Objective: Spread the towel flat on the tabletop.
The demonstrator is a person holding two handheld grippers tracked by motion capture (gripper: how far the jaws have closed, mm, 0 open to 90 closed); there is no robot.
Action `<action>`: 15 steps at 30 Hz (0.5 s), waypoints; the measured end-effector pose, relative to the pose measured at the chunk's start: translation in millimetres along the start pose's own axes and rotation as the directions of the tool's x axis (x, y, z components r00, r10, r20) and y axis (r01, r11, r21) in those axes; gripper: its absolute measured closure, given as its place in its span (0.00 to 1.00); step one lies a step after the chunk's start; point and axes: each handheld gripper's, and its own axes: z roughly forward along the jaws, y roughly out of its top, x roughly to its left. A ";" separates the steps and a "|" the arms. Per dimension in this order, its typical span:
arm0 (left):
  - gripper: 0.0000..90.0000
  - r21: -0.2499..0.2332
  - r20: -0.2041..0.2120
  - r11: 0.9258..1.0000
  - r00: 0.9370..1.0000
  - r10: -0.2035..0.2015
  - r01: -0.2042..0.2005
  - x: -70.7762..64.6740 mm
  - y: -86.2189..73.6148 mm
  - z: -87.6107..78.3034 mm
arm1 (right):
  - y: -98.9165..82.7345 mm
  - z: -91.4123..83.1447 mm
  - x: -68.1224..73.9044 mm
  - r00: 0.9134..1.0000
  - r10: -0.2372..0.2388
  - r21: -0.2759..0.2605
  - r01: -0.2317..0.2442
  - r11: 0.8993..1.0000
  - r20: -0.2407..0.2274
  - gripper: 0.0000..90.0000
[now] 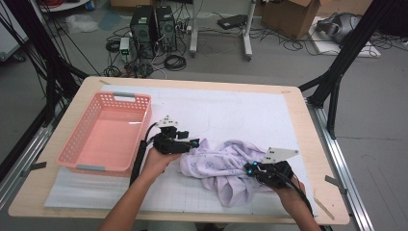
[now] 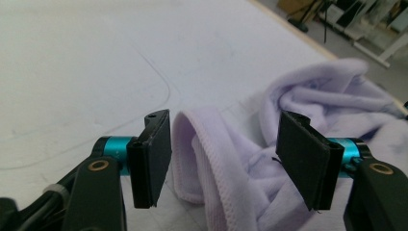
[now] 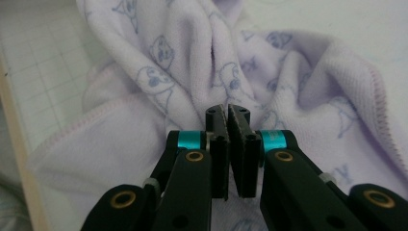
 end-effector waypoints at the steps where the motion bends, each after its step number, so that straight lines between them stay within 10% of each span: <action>1: 0.41 0.017 -0.002 1.000 1.000 0.002 -0.002 -1.2 -1.0 3.4 | -2.7 -0.2 1.2 1.000 0.003 0.012 -0.003 1.000 -0.006 0.97; 6: 0.44 0.080 0.004 0.997 1.000 0.024 -0.024 -5.4 -5.6 19.3 | -11.4 -1.1 3.2 0.998 -0.001 0.054 0.004 0.999 -0.055 0.97; 10: 0.79 0.111 0.026 0.992 0.998 0.063 -0.066 -7.4 -8.3 22.7 | -6.7 -1.8 1.5 0.996 0.015 0.061 -0.010 0.998 -0.084 0.90; 15: 0.88 0.018 0.008 0.998 0.998 0.062 -0.062 -7.8 -3.3 13.7 | 17.9 -9.7 -11.7 0.996 0.070 -0.057 -0.073 0.996 -0.045 0.65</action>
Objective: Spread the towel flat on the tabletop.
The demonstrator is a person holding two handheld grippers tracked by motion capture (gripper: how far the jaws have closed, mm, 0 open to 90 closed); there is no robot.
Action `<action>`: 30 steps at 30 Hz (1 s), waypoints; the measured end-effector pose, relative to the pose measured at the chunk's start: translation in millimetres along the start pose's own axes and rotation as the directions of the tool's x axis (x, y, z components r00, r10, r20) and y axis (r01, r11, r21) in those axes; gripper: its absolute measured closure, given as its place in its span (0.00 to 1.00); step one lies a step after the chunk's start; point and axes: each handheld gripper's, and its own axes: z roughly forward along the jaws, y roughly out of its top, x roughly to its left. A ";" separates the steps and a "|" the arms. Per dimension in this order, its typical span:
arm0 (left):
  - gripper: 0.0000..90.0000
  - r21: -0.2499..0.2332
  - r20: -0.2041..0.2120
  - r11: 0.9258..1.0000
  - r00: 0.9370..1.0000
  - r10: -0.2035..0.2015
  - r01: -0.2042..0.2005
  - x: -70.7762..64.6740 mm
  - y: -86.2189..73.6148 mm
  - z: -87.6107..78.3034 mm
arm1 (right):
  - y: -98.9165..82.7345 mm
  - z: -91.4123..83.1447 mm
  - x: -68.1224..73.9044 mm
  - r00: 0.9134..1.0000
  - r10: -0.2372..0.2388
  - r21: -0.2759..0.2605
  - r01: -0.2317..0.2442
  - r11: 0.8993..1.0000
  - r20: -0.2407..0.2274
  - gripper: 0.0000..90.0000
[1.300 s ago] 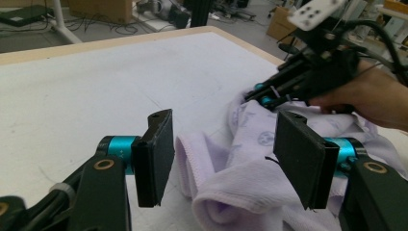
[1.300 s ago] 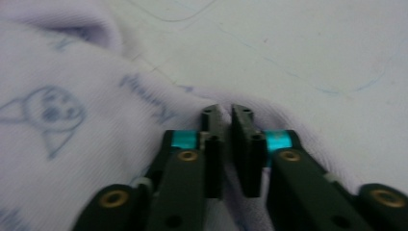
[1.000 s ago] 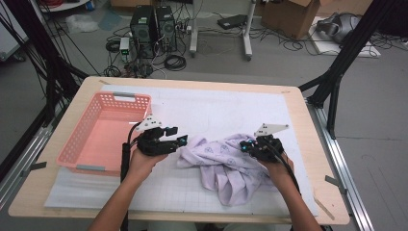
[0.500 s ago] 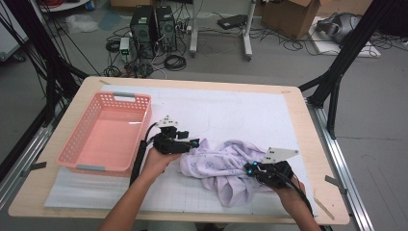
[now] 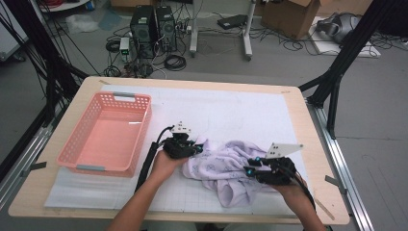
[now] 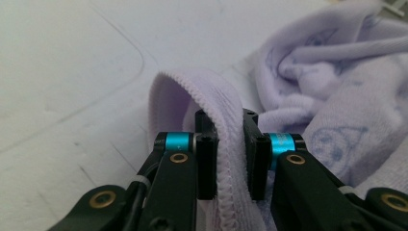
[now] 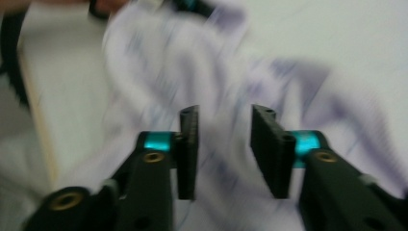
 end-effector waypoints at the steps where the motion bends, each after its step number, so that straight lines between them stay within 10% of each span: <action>1: 0.88 -0.027 0.004 1.000 1.000 -0.006 0.006 0.3 1.9 -3.2 | 8.0 -0.7 -3.7 1.000 0.010 -0.030 -0.009 0.999 0.014 0.64; 5: 0.89 -0.105 -0.010 0.994 1.000 0.002 -0.003 -1.4 8.5 -14.1 | 42.5 14.6 -23.3 0.997 0.012 -0.059 -0.007 0.998 0.082 0.59; 9: 0.89 -0.141 -0.026 0.990 1.000 0.015 -0.019 -1.1 11.0 -24.0 | 62.5 57.8 -39.0 0.993 -0.012 0.069 0.004 0.998 0.116 0.57; 16: 0.89 -0.180 -0.035 0.984 0.999 -0.001 -0.005 3.1 13.5 -37.7 | 55.2 119.1 -42.4 0.997 -0.079 0.286 0.068 0.956 0.025 0.53; 22: 0.89 -0.229 -0.061 0.973 0.998 0.010 -0.024 5.0 32.9 -47.2 | 56.4 123.5 -38.8 0.994 -0.103 0.344 0.112 0.932 -0.045 0.96; 26: 0.89 -0.253 -0.112 0.967 0.994 0.005 -0.034 14.9 49.6 -53.4 | 60.7 105.4 -56.2 0.995 -0.066 0.237 0.047 0.970 0.072 0.97; 30: 0.90 -0.275 -0.149 0.961 0.989 -0.018 -0.024 25.7 61.0 -54.0 | 65.2 76.5 -77.3 0.967 0.038 0.030 -0.047 0.998 0.250 0.97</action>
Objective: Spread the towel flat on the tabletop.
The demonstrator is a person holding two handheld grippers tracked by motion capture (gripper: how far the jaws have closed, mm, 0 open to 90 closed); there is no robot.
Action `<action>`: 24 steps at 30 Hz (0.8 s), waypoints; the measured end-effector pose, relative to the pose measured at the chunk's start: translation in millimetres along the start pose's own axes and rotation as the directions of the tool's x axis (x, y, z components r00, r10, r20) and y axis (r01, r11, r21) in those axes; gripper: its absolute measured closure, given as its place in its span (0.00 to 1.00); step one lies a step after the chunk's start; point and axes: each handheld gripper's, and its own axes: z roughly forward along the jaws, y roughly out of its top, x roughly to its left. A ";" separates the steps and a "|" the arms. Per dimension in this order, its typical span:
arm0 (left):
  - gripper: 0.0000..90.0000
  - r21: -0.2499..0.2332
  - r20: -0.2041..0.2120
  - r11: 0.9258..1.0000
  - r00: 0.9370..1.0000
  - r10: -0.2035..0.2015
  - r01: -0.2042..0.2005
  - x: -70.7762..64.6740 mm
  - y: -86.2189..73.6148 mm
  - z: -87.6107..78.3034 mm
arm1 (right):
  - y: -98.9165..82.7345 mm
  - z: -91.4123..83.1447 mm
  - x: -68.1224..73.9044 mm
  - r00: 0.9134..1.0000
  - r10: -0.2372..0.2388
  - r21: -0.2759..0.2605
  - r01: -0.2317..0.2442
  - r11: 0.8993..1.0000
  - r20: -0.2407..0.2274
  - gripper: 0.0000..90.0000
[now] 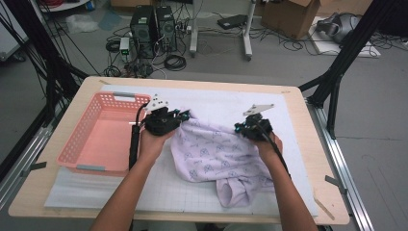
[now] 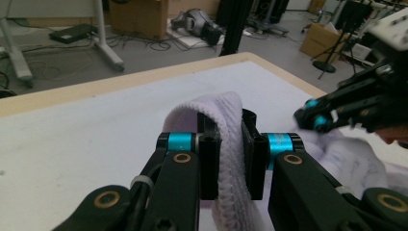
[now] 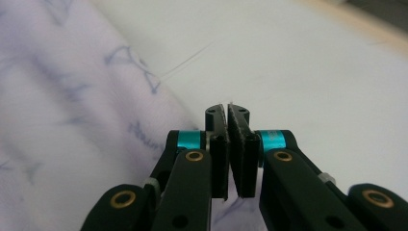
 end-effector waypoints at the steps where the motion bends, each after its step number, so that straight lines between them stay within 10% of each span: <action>1: 0.90 0.005 -0.001 1.000 1.000 -0.001 0.001 2.3 2.2 2.9 | 0.0 -3.0 -7.3 0.999 0.041 -0.038 -0.040 0.998 0.026 0.97; 5: 0.90 -0.001 -0.054 1.000 0.999 -0.002 0.002 8.7 6.9 17.4 | 0.9 -10.3 -25.0 0.976 0.097 -0.106 -0.078 0.991 0.194 1.00; 8: 0.90 0.021 -0.070 1.000 0.997 -0.015 0.017 16.1 5.5 26.1 | -3.4 -15.8 -45.3 0.955 0.199 -0.158 -0.167 0.973 0.218 1.00; 10: 0.90 0.027 -0.065 0.999 0.998 -0.026 0.028 19.1 3.4 30.2 | -6.5 -13.8 -54.9 0.959 0.249 -0.149 -0.229 0.962 0.136 0.99; 13: 0.90 0.040 -0.061 0.999 0.998 -0.026 0.028 20.9 1.7 32.2 | -5.5 -0.4 -51.2 0.980 0.184 -0.079 -0.178 0.981 0.082 0.82; 19: 0.89 0.068 -0.041 0.997 0.999 -0.018 0.020 19.4 1.2 30.7 | 0.9 44.1 -32.3 0.994 0.106 0.025 -0.105 0.994 -0.015 0.55; 24: 0.89 0.084 -0.032 0.996 0.999 -0.014 0.017 21.6 1.2 28.3 | 4.1 82.3 -9.9 0.984 0.069 0.121 -0.049 0.991 -0.165 0.50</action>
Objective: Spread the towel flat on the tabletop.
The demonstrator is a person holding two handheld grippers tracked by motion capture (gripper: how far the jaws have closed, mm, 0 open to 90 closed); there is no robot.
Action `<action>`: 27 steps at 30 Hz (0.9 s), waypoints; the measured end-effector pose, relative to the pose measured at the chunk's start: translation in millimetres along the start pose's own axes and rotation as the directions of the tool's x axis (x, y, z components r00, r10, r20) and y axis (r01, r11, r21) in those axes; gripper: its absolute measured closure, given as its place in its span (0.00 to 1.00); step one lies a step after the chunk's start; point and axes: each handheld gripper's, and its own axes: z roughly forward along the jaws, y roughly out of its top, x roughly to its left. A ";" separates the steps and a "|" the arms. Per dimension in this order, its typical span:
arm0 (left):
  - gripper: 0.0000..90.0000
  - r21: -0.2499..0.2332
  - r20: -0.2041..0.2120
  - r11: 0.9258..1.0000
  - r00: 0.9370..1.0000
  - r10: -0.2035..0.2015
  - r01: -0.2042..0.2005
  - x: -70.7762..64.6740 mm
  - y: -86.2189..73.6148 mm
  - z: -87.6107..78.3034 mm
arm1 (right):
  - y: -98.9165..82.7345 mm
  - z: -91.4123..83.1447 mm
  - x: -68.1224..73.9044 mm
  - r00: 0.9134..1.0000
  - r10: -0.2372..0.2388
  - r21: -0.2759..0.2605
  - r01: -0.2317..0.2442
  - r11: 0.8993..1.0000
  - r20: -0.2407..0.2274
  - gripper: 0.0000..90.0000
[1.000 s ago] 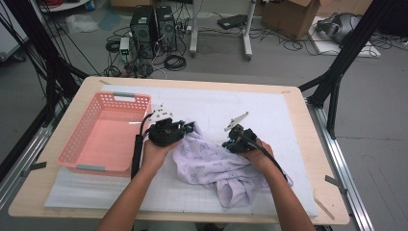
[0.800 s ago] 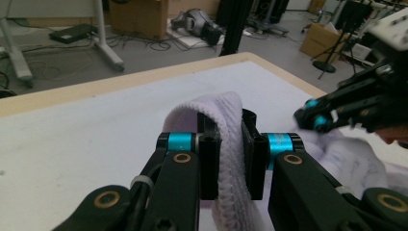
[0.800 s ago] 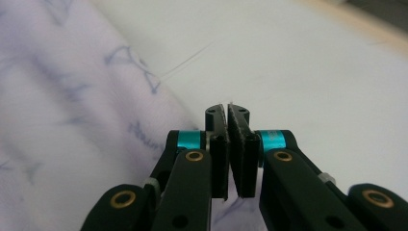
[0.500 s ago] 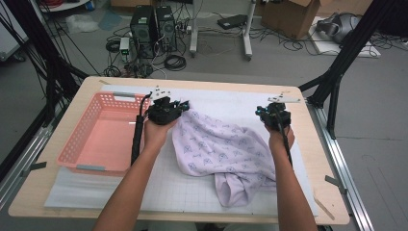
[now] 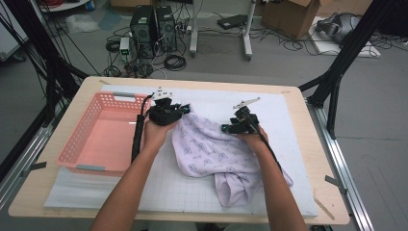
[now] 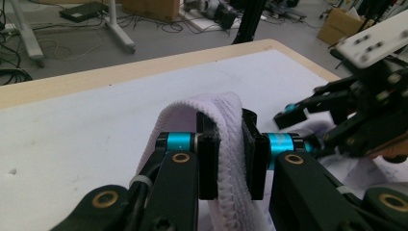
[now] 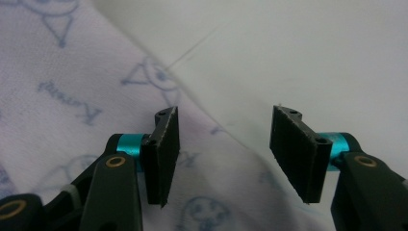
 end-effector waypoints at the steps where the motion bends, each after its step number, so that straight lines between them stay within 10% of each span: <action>1: 0.89 -0.001 0.000 1.000 1.000 0.000 0.000 1.4 -0.2 0.0 | 0.6 6.5 4.0 1.000 -0.018 0.023 0.019 1.000 -0.025 0.49; 2: 0.89 -0.001 -0.002 1.000 1.000 -0.001 0.001 3.2 -0.4 -0.2 | 2.0 8.1 10.0 0.998 -0.067 0.033 0.067 0.997 0.010 0.62; 3: 0.89 -0.010 -0.009 1.000 1.000 0.000 0.000 4.5 -0.4 -0.4 | 3.5 7.1 10.4 0.994 -0.094 0.034 0.096 0.995 -0.062 0.90; 4: 0.89 -0.028 -0.015 1.000 1.000 0.000 -0.001 5.6 0.0 -0.5 | 4.7 6.8 11.1 0.985 -0.107 0.047 0.114 0.992 -0.138 0.90; 6: 0.89 -0.039 -0.025 0.999 1.000 -0.002 0.001 6.8 0.2 0.7 | 8.4 3.0 11.4 0.983 -0.147 0.057 0.154 0.986 -0.109 0.92; 13: 0.89 -0.038 -0.046 0.999 0.999 0.005 -0.007 5.0 5.2 16.0 | 12.7 -36.3 -22.5 0.997 0.003 -0.154 0.009 0.988 0.081 0.93; 17: 0.54 -0.065 -0.060 0.998 0.998 -0.023 0.019 -0.5 1.9 28.0 | 16.8 -58.1 -33.6 0.953 0.104 -0.269 -0.024 0.963 0.284 0.92; 22: 0.43 0.024 -0.006 1.000 1.000 -0.017 0.017 -3.8 -3.7 31.9 | 7.2 -77.4 -50.8 0.862 0.278 -0.382 -0.108 0.918 0.424 0.92; 25: 0.42 0.054 0.046 0.999 0.999 -0.013 0.010 -10.9 -8.2 31.4 | 5.5 -77.2 -52.3 0.860 0.286 -0.372 -0.123 0.920 0.423 0.88; 27: 0.42 0.066 0.058 0.998 0.998 0.003 -0.007 -16.8 -15.6 32.2 | 6.7 -77.4 -50.3 0.881 0.275 -0.373 -0.124 0.920 0.385 0.76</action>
